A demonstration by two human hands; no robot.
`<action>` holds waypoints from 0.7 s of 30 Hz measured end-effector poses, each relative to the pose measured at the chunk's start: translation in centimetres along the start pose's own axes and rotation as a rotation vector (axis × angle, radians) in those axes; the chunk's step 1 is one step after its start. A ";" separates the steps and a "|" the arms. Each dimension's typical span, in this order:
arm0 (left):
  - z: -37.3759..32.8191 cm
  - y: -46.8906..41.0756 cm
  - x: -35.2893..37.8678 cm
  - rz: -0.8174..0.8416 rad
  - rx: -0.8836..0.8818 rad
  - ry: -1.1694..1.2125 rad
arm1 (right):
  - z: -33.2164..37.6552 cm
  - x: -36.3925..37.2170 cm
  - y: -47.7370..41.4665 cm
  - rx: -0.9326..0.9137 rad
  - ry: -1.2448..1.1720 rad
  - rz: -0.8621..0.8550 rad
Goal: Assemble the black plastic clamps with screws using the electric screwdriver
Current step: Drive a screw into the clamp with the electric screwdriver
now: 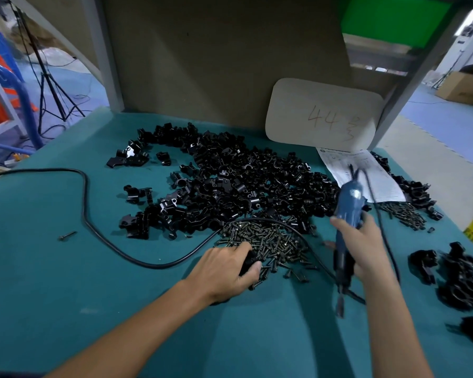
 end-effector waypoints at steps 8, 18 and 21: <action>0.2 -0.2 0.4 -0.014 -0.017 0.050 | -2.0 -2.5 2.1 -0.225 0.886 -0.037; 0.3 -0.3 0.4 -0.049 -0.011 0.034 | -5.7 7.9 8.0 -0.277 0.108 0.550; 0.4 -0.5 0.8 -0.019 -0.026 0.052 | -6.4 7.7 7.9 -0.202 -0.050 0.528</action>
Point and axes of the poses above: each hand's wrist, its own y-axis away from the middle knuckle, its own x-axis out of the palm, z = x × y, the point moved 5 cm from there along -y, towards the middle knuckle, and after that the axes turned 13 degrees about -y, right-handed, at the moved point
